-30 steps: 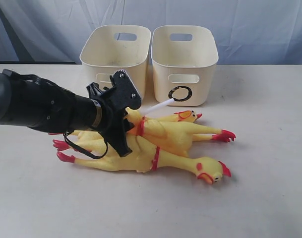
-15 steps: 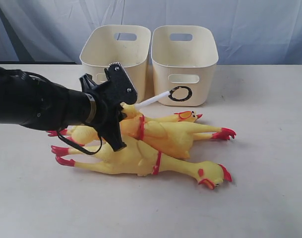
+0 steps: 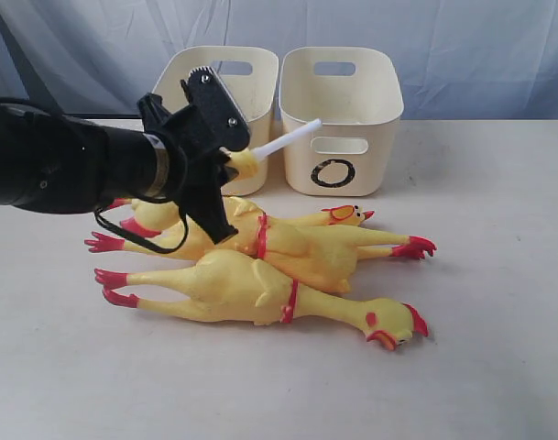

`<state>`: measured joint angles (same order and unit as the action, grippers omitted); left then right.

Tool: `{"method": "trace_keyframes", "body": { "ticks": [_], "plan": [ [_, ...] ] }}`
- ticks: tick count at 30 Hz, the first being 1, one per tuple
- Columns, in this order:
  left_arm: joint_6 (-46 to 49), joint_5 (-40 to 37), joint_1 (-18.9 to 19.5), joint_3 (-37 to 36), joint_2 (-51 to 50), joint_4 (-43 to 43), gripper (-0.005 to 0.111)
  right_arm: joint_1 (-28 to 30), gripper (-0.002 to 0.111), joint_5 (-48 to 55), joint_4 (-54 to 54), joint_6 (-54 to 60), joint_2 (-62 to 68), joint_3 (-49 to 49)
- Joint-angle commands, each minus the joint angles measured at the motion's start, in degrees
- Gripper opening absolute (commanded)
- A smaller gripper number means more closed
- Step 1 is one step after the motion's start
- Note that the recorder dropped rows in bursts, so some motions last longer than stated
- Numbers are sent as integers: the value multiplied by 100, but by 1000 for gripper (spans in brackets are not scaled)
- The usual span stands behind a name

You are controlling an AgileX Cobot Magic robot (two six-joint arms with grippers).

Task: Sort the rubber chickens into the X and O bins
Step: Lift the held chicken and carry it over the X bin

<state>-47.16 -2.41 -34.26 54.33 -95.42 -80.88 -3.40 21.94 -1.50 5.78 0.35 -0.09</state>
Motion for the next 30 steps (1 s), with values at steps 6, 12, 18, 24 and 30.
{"method": "trace_keyframes", "body": {
  "ticks": [6,12,18,24,30],
  "plan": [
    [-16,-378,58,817,65,12,0,-5,0,-43,7,11,-35,9],
    [-37,-62,452,1289,52,28,0,-5,0,-43,7,11,-35,9],
    [-37,311,919,1836,-262,374,0,-5,0,-43,7,11,-35,9],
    [-37,704,1073,2384,-743,565,0,-5,0,-43,7,11,-35,9],
    [-37,870,1073,2967,-1293,565,0,-5,0,-43,7,11,-35,9]
  ]
}}
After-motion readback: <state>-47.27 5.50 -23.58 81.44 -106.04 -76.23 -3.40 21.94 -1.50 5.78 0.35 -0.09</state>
